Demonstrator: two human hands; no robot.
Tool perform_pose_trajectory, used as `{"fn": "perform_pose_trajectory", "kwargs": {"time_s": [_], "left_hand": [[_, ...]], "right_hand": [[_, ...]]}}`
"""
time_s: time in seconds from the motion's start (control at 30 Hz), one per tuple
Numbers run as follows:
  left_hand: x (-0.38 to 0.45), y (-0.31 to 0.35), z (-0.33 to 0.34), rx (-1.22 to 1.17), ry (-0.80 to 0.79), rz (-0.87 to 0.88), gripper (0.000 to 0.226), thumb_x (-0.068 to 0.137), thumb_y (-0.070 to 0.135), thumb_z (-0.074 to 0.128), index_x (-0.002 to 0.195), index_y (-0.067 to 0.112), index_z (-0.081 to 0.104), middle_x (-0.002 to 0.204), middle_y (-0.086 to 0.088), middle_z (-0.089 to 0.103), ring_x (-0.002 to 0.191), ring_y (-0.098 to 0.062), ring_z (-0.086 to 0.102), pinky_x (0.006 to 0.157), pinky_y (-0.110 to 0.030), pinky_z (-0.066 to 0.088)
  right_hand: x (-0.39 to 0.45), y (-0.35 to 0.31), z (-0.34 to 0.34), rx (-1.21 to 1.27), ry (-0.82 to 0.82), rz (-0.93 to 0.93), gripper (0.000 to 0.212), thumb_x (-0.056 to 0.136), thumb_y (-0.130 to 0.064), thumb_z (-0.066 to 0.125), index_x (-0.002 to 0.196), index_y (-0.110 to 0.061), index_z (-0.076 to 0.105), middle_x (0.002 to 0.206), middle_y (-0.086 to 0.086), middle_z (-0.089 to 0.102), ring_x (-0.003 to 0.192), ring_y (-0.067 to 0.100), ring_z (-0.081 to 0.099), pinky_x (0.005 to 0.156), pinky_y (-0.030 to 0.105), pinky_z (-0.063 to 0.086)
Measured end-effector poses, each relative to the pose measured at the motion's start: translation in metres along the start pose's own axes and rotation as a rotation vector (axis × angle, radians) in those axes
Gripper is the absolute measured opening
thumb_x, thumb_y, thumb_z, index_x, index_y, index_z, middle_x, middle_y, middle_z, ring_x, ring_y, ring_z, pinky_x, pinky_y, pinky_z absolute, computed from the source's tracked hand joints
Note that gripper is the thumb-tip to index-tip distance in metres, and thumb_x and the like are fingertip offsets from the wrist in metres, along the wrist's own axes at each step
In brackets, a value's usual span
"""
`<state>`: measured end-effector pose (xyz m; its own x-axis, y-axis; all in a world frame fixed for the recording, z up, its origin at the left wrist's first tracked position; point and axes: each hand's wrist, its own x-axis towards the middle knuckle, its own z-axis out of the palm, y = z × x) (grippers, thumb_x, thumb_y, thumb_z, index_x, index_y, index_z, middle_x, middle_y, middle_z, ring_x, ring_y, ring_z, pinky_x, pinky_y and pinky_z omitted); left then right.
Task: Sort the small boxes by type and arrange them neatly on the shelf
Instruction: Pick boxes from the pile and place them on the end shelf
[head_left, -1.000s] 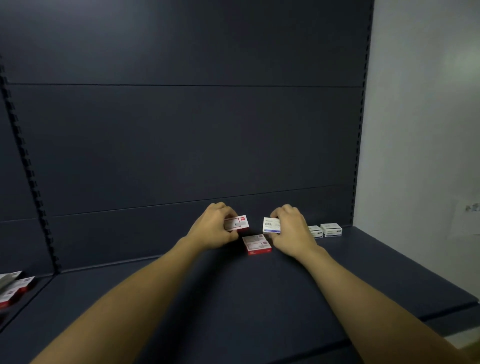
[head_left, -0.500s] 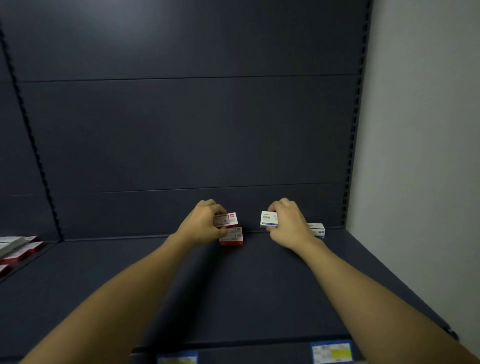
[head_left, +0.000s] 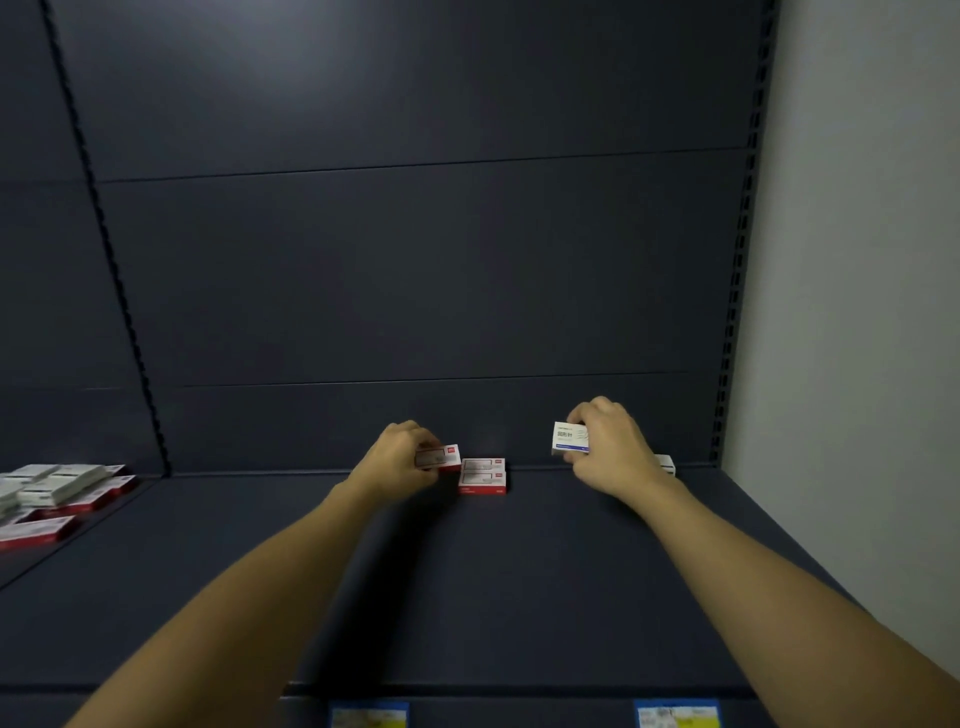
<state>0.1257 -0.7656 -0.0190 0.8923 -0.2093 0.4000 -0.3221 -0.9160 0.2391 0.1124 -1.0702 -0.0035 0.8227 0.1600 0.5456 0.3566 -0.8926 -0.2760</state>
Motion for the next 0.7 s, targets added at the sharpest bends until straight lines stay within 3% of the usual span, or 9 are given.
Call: {"fn": "perform_pose_trajectory", "kwargs": {"time_s": [0.3, 0.5, 0.7], "left_hand": [[0.019, -0.017, 0.030, 0.032, -0.055, -0.028, 0.047, 0.085, 0.023, 0.071, 0.129, 0.015, 0.060, 0.125, -0.001, 0.059, 0.116, -0.020, 0.052, 0.096, -0.027, 0.044], [0.023, -0.032, 0.039, -0.016, -0.060, -0.103, 0.031, 0.083, 0.020, 0.070, 0.114, 0.015, 0.065, 0.113, -0.001, 0.060, 0.102, -0.019, 0.059, 0.085, -0.028, 0.048], [0.031, -0.042, 0.045, -0.056, -0.015, -0.044, 0.042, 0.080, 0.023, 0.075, 0.119, 0.012, 0.062, 0.108, 0.001, 0.051, 0.095, -0.014, 0.053, 0.083, -0.020, 0.040]], "right_hand": [[0.006, 0.006, -0.002, -0.058, -0.022, 0.005, 0.041, 0.079, -0.022, 0.076, 0.117, -0.018, 0.060, 0.115, -0.001, 0.053, 0.109, 0.020, 0.050, 0.097, 0.032, 0.042], [0.012, 0.004, -0.008, -0.066, -0.018, 0.005, 0.040, 0.081, -0.020, 0.075, 0.118, -0.018, 0.059, 0.116, -0.001, 0.053, 0.111, 0.019, 0.048, 0.099, 0.033, 0.041], [0.015, 0.017, -0.021, -0.077, -0.037, 0.065, 0.039, 0.080, -0.023, 0.076, 0.115, -0.019, 0.062, 0.114, -0.001, 0.055, 0.108, 0.020, 0.053, 0.099, 0.036, 0.041]]}}
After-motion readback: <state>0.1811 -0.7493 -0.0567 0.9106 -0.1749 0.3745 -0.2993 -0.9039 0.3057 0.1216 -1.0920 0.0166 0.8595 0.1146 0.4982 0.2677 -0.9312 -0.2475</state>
